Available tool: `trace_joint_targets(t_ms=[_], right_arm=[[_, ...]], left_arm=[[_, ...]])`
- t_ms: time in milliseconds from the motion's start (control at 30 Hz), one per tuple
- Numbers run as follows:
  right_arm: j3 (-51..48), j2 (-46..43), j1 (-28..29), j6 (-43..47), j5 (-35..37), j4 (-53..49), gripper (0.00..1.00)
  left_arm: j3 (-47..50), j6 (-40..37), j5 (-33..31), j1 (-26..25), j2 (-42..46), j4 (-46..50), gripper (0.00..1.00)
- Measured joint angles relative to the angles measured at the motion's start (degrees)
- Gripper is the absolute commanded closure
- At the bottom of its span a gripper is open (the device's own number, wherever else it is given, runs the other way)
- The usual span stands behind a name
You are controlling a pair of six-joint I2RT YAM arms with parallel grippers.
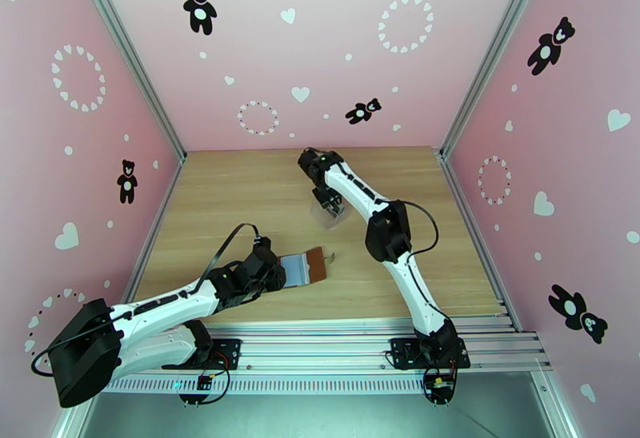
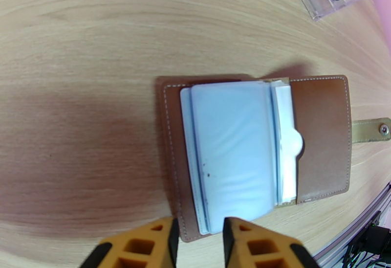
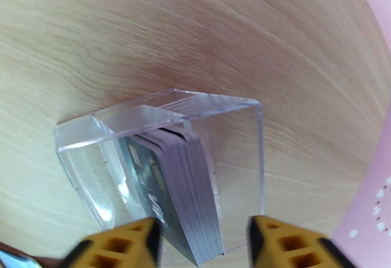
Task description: Put the credit cards into the card holder
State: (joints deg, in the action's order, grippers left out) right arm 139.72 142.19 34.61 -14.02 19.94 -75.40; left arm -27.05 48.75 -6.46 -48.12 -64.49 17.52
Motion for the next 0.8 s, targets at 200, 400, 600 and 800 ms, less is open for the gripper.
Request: trace_joint_targets(t_ms=[200,400,600,800], right_arm=[[-1.64,-3.8,-4.15,2.49,-8.52,1.01,0.01],[-4.52,-4.42,-8.55,3.54,-17.75,2.99,0.01],[-5.05,-3.87,-9.18,4.15,-23.37,3.5,0.01],[-5.07,-2.14,-7.72,3.89,-24.17,3.8,0.05]], left_arm=[[0.0,0.0,0.0,0.0,0.04,0.0,0.69],[0.02,0.0,0.0,0.0,0.5,0.02,0.69],[0.02,0.0,0.0,0.0,0.52,0.02,0.69],[0.02,-0.02,0.0,0.0,0.5,0.02,0.69]])
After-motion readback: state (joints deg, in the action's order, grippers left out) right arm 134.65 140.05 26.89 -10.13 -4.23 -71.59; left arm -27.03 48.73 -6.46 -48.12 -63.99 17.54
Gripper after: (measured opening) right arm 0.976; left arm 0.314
